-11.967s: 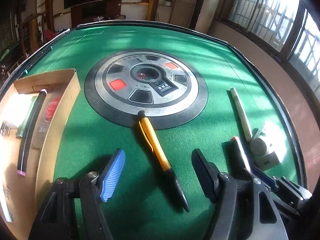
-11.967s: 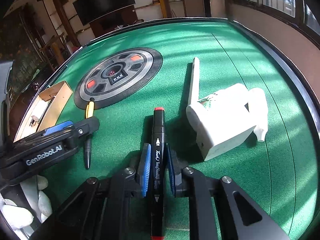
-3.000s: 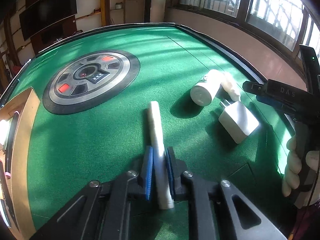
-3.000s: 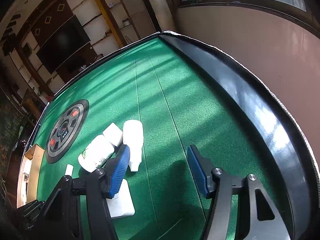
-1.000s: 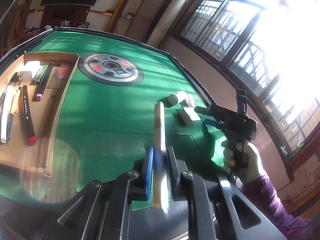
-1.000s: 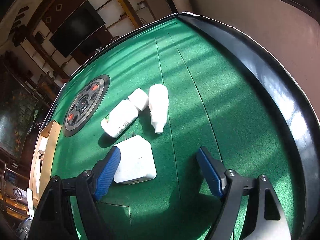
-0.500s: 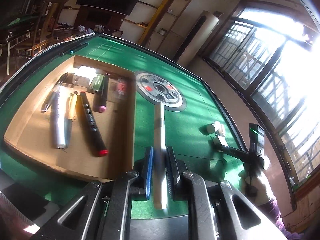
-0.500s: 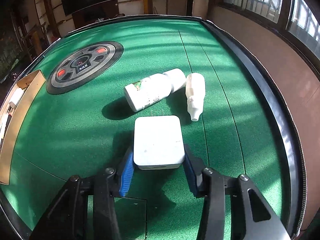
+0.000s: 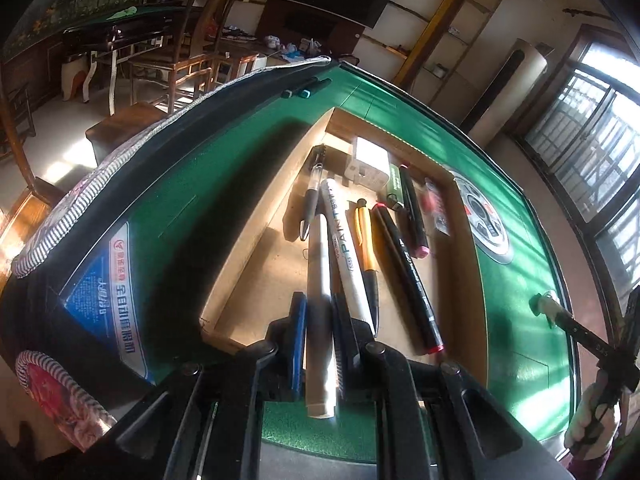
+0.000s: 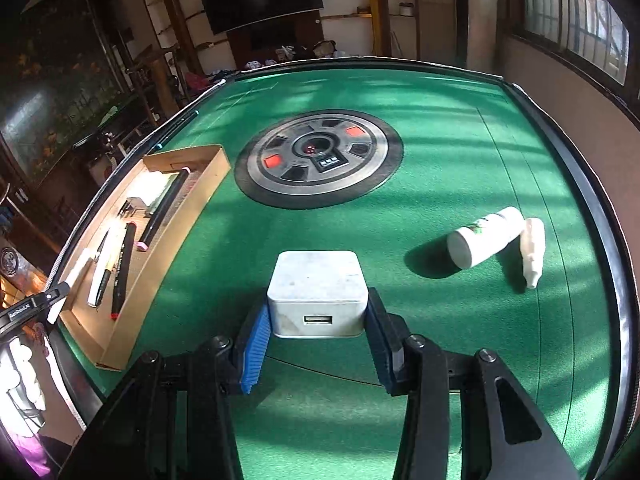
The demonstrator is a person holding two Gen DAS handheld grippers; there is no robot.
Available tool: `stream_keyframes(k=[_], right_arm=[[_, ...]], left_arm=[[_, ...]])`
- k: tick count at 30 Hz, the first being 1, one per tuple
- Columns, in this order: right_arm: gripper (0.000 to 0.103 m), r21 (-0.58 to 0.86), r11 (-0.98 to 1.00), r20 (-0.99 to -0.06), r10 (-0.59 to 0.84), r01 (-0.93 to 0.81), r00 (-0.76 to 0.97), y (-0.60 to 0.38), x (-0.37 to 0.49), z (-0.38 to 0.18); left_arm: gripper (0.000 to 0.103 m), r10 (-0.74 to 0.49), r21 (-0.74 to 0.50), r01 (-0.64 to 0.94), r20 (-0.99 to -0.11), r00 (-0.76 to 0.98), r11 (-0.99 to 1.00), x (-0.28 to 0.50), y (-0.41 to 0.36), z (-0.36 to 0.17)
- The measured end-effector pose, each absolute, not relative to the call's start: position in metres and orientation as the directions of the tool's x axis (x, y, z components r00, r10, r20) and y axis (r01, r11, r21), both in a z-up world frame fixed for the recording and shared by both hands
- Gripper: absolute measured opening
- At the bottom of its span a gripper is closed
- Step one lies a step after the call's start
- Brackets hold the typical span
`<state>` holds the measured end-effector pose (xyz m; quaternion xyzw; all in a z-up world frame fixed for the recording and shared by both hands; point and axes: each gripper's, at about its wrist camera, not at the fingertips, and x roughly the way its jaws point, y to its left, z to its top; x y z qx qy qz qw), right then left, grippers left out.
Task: Organize rigid objects
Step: 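Lower the white stick into the box with the left tool while the right tool carries the white charger there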
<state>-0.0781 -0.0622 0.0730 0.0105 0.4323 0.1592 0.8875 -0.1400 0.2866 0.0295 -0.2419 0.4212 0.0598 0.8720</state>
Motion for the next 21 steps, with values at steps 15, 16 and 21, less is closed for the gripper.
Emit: stream_keyframes(k=[15,16,21], right_arm=[[0.044,0.160,0.817,-0.800,0.436,-0.555,0.412,0.120,-0.075,0.069],[0.044,0.132,0.819,-0.807,0.416,-0.559,0.419,0.129,-0.073,0.066],[0.044,-0.011,0.829,-0.839,0.296,-0.559,0.457,0.163,-0.068,0.042]], left_arm=[[0.047,-0.101,-0.401,-0.303,-0.729,0.677,0.865,-0.149,0.276,0.037],[0.048,-0.106,-0.410,-0.297,-0.721,0.685,0.862,-0.153,0.274,0.039],[0.055,-0.129,-0.446,-0.277,-0.689,0.713,0.851,-0.168,0.266,0.044]])
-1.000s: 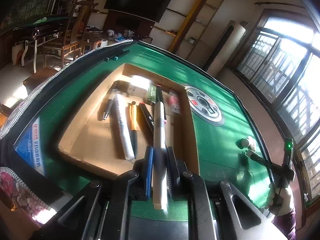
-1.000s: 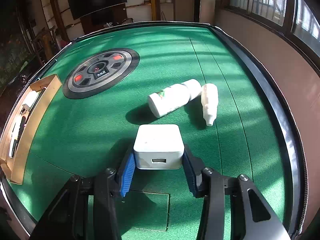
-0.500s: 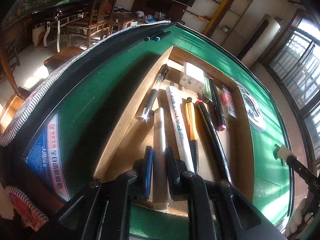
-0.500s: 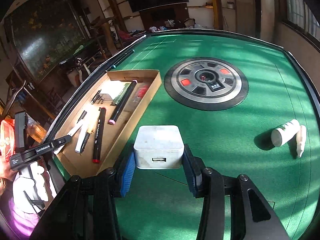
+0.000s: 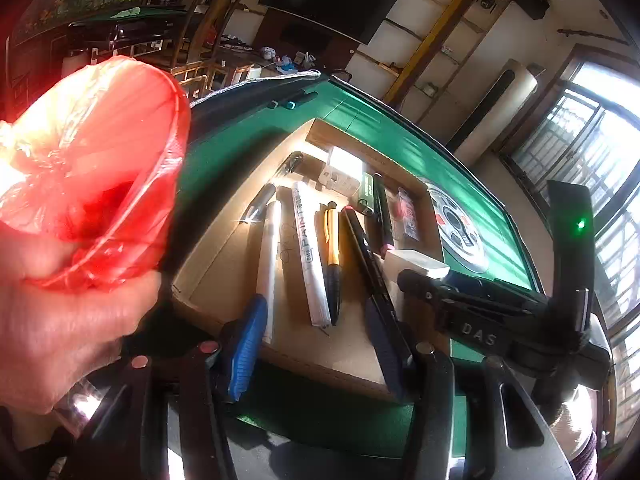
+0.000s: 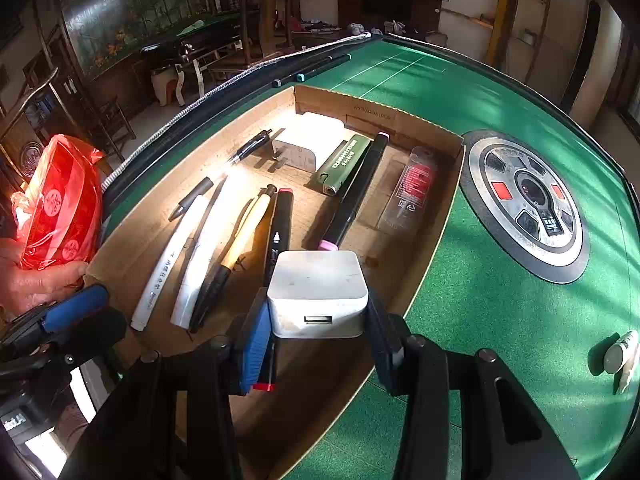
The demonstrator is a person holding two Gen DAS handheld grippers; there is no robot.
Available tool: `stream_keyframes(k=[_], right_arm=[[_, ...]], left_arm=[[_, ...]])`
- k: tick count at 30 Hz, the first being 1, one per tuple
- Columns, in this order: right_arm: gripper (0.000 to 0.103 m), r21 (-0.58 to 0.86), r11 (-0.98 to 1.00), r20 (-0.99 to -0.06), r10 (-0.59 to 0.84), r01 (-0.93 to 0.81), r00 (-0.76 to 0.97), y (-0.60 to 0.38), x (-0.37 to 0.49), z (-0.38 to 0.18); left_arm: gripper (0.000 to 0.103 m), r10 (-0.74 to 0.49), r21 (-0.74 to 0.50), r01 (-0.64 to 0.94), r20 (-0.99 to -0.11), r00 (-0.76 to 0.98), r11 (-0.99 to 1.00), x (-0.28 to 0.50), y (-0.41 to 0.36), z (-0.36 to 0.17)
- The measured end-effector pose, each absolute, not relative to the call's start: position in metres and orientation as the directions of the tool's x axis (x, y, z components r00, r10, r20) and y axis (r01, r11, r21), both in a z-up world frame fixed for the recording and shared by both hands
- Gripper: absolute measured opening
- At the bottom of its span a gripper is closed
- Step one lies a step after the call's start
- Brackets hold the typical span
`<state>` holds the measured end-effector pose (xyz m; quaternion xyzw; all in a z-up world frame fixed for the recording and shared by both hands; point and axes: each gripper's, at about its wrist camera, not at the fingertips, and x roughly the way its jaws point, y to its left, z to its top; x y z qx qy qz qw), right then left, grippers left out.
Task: Organize rigid objects
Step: 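Lower the white stick into the box with the left tool while the right tool carries the white charger there, then open both tools to release the stick and charger in the box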
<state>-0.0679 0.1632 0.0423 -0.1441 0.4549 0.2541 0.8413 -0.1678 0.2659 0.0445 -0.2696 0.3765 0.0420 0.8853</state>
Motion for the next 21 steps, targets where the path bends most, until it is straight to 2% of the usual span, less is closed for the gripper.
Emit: stream_keyframes(k=[5,7,9,14,17,21], right_arm=[[0.048,-0.054,0.827,-0.856,0.250,-0.560,0.451,0.170,-0.068,0.026],[0.055,-0.050,0.820,-0.852,0.263,-0.571,0.453,0.167,-0.073,0.029],[0.067,-0.029,0.814,-0.836,0.299,-0.581,0.461,0.159,-0.081,0.038],[0.079,0.005,0.840,-0.721,0.379,-0.542,0.581,0.116,-0.101,0.068],[0.080,0.024,0.878,-0.658,0.374,-0.478,0.653,0.085,-0.098,0.076],[0.081,0.101,0.913,-0.632,0.366,-0.395,0.683,0.041,-0.074,0.080]], left_arm=[[0.057,-0.144,-0.447,-0.242,-0.671,0.727,0.861,-0.172,0.258,0.052],[0.064,-0.146,-0.444,-0.232,-0.666,0.732,0.866,-0.175,0.257,0.055],[0.064,-0.147,-0.440,-0.218,-0.658,0.739,0.871,-0.179,0.256,0.057],[0.065,-0.146,-0.425,-0.194,-0.645,0.750,0.884,-0.181,0.248,0.063],[0.065,-0.148,-0.414,-0.183,-0.648,0.747,0.892,-0.181,0.237,0.067],[0.065,-0.131,-0.372,-0.162,-0.648,0.750,0.914,-0.183,0.215,0.076]])
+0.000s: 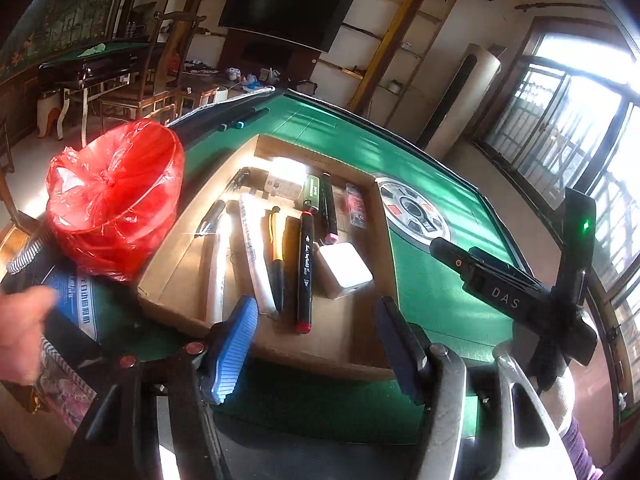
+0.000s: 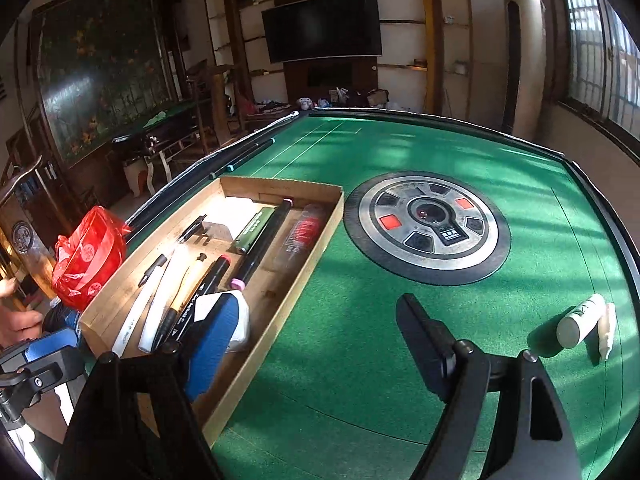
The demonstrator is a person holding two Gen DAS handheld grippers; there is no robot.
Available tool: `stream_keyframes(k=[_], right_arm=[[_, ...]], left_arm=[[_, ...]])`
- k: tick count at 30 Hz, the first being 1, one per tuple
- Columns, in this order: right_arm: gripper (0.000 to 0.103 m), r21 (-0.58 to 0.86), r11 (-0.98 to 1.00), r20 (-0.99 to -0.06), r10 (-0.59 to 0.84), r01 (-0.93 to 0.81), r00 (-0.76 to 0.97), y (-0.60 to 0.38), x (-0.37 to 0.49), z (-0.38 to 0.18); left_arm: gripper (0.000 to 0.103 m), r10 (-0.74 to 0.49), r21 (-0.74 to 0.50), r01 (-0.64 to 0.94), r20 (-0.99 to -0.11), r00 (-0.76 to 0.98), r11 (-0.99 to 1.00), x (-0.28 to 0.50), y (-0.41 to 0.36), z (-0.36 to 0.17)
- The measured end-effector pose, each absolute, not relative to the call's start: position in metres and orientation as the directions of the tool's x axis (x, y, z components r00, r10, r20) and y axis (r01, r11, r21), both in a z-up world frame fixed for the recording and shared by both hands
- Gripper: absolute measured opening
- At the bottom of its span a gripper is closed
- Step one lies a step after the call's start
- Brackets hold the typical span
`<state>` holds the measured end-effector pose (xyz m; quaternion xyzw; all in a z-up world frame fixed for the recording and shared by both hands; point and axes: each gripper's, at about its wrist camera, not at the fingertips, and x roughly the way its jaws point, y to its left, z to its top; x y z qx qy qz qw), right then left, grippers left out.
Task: Organize rigid objects
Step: 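Open both tools to release the stick and charger in the box, then withdraw both tools from the box toward the white bottles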
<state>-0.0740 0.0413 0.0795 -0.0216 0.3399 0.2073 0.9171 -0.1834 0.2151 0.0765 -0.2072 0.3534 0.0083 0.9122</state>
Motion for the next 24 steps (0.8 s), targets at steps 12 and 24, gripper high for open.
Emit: stream_keyframes(k=[12,24], right_arm=[[0.080,0.180,0.951,-0.603,0.309,-0.253,0.735,-0.057,-0.021,0.062],[0.081,0.315,0.934,-0.603,0.334,-0.169,0.724,-0.088,-0.017,0.054]], left_arm=[[0.066,0.016,-0.232,-0.216,-0.646,0.763,0.949,-0.194,0.170,0.112],[0.075,0.063,-0.156,-0.195,-0.600,0.797,0.968,-0.208,0.118,0.135]])
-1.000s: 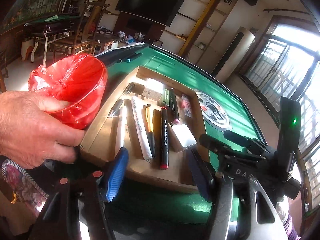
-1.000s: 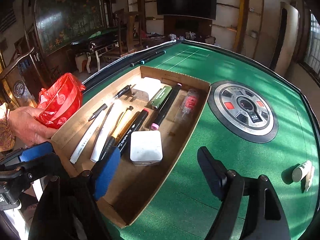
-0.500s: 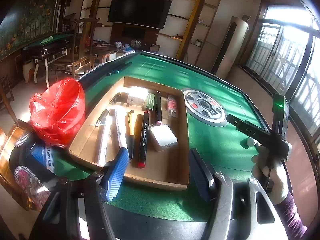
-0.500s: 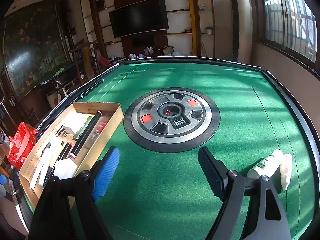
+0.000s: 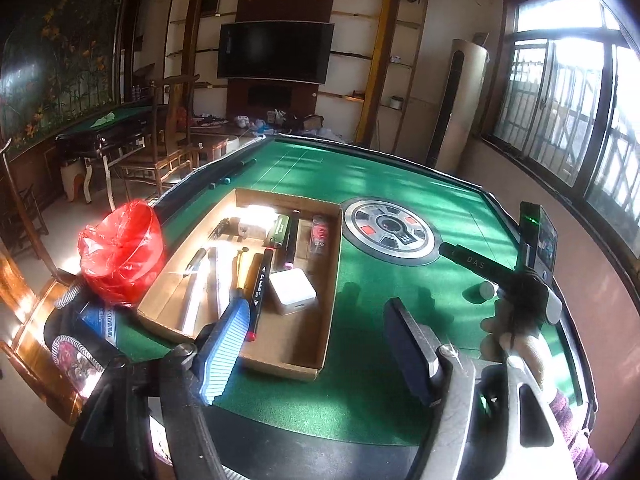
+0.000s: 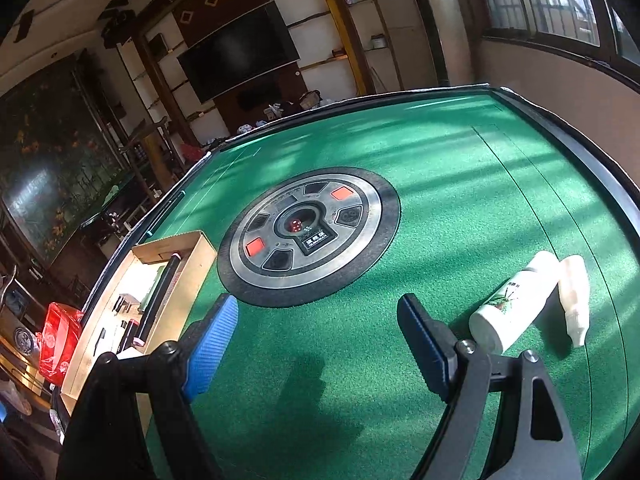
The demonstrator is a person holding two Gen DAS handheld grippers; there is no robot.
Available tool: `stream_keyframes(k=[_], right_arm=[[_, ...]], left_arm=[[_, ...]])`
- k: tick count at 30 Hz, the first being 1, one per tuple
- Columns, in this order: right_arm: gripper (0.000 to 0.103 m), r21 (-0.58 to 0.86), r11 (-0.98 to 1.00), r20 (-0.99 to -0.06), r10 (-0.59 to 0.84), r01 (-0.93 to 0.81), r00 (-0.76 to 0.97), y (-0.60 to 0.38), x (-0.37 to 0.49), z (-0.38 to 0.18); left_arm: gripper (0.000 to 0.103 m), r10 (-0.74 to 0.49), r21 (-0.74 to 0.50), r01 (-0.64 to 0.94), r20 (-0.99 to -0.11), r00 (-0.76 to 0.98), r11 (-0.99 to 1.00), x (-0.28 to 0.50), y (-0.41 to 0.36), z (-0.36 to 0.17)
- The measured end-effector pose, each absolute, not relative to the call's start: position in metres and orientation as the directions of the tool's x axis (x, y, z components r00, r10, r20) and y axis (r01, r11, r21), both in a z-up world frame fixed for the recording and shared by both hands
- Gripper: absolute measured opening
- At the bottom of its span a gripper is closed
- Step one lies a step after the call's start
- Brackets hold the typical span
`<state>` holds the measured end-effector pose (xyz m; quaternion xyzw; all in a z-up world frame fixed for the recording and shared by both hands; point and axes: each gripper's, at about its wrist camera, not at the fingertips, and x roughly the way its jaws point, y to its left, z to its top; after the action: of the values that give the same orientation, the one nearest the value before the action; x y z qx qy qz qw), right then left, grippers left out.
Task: Organize rigid objects
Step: 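Withdraw both tools from the box toward the white bottles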
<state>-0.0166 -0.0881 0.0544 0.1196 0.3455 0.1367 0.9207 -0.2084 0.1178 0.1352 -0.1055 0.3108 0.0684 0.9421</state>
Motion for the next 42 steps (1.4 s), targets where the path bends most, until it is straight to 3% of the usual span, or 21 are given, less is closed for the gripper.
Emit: stream_keyframes(k=[8,14,22,33,42], right_arm=[[0.081,0.250,0.953,-0.621,0.294,-0.172,0.726,-0.079,-0.018,0.050],[0.081,0.220,0.965,-0.625,0.254,-0.146,0.738,-0.081,-0.018,0.048],[0.081,0.107,0.987,-0.588,0.159,-0.118,0.793,-0.076,-0.027,0.053],[0.084,0.158,0.983,-0.609,0.170,-0.092,0.775,-0.102,-0.066,0.063],[0.084,0.172,0.985,-0.620,0.133,-0.031,0.773,-0.149,-0.076,0.067]], left_arm=[[0.087,0.040,-0.131,-0.149,-0.607,0.794,0.980,-0.205,0.114,0.123],[0.088,0.013,-0.182,-0.164,-0.630,0.777,0.970,-0.189,0.133,0.109],[0.088,0.022,-0.126,-0.143,-0.673,0.740,0.982,-0.160,0.132,0.095],[0.090,0.118,0.015,-0.140,-0.632,0.766,0.990,-0.163,0.121,0.101],[0.091,0.119,0.024,-0.138,-0.668,0.735,0.990,-0.157,0.117,0.095]])
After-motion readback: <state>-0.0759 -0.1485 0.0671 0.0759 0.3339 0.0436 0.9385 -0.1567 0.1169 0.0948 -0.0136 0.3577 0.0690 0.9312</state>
